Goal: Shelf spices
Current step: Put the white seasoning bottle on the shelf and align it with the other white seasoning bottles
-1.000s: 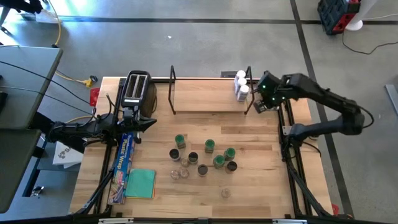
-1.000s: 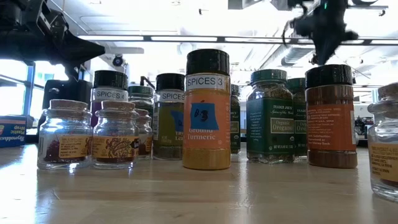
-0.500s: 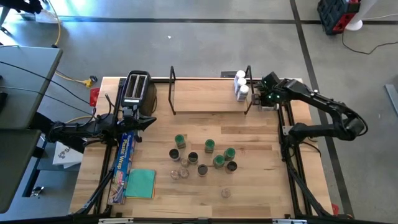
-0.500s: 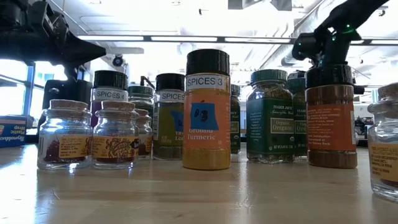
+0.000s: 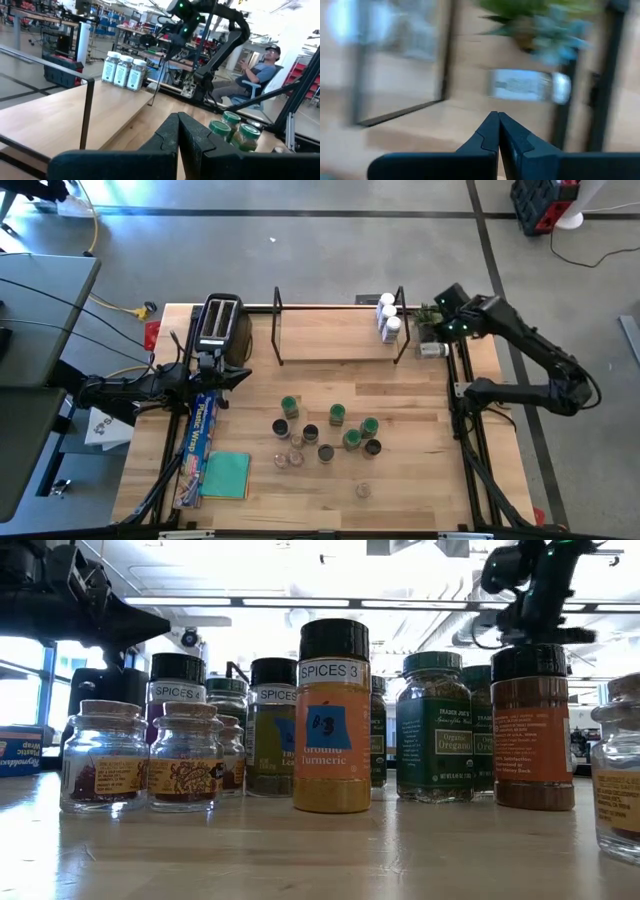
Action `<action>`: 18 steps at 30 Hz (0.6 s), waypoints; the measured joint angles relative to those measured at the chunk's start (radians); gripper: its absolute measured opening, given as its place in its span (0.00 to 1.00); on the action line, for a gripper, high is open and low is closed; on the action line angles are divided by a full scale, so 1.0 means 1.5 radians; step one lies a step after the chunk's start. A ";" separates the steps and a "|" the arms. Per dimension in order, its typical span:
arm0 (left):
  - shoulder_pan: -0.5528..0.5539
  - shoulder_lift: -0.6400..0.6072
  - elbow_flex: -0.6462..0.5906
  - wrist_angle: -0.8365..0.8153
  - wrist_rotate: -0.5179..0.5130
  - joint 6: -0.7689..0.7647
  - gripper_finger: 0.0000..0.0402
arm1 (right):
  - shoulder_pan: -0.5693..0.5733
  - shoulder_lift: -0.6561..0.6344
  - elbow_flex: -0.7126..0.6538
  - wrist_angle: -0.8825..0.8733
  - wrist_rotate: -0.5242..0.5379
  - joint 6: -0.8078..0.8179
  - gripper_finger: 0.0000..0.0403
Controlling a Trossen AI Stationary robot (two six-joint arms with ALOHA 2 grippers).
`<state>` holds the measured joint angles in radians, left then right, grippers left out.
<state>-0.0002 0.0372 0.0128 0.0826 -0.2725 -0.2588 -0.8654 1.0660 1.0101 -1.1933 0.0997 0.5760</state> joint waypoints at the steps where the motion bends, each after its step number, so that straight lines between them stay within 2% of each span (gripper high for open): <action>1: 0.000 0.000 0.000 -0.002 0.000 0.000 0.00 | 0.000 -0.006 -0.015 0.004 0.019 0.027 0.00; 4: 0.000 0.000 0.000 -0.013 -0.001 0.000 0.00 | 0.000 -0.021 -0.088 0.046 0.033 0.102 0.00; 6: 0.000 -0.001 0.000 -0.011 0.000 0.000 0.00 | -0.007 -0.021 -0.135 0.115 0.035 0.139 0.00; 9: 0.000 -0.001 0.000 -0.018 0.001 0.000 0.00 | -0.019 -0.016 -0.195 0.195 0.012 0.160 0.00; 18: 0.000 0.000 0.000 -0.022 0.000 0.000 0.00 | -0.065 0.007 -0.253 0.298 0.041 0.171 0.00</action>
<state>-0.0006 0.0372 0.0128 0.0494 -0.2722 -0.2591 -0.9636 1.0770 0.6300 -0.7458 0.1610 0.8321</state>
